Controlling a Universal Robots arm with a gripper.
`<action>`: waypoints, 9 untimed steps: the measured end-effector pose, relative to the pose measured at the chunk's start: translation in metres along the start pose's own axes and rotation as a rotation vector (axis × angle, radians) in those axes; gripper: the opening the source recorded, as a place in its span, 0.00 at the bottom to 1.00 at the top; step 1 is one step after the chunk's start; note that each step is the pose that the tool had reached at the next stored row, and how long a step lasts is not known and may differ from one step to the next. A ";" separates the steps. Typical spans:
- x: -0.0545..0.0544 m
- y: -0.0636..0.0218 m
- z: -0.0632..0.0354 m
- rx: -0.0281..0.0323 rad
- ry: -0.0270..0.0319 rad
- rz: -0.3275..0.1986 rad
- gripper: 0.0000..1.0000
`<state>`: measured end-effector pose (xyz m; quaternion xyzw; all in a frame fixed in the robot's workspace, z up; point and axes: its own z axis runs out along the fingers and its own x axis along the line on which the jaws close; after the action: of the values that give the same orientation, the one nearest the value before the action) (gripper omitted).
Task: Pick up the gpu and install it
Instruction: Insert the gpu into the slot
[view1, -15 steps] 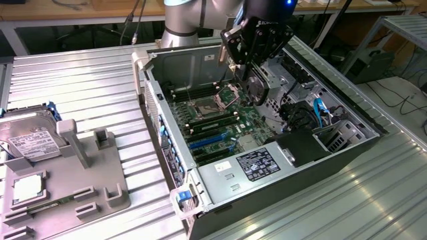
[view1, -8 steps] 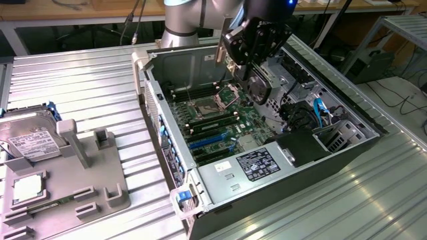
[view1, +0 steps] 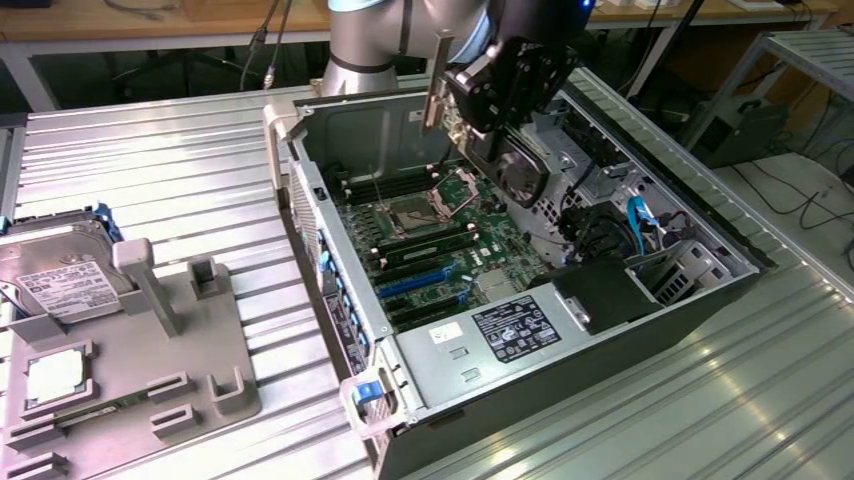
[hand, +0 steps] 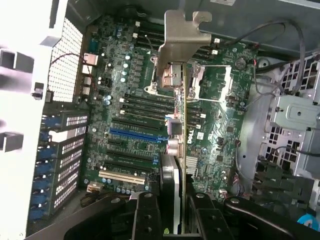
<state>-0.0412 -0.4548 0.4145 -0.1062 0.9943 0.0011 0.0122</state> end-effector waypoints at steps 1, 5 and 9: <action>0.000 0.0000 0.0000 -0.0003 0.0000 -0.012 0.28; 0.000 0.0000 0.0000 -0.0014 0.0000 -0.060 0.28; 0.000 0.0000 0.0000 -0.0026 0.0000 -0.110 0.28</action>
<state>-0.0412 -0.4548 0.4145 -0.1605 0.9870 0.0018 0.0121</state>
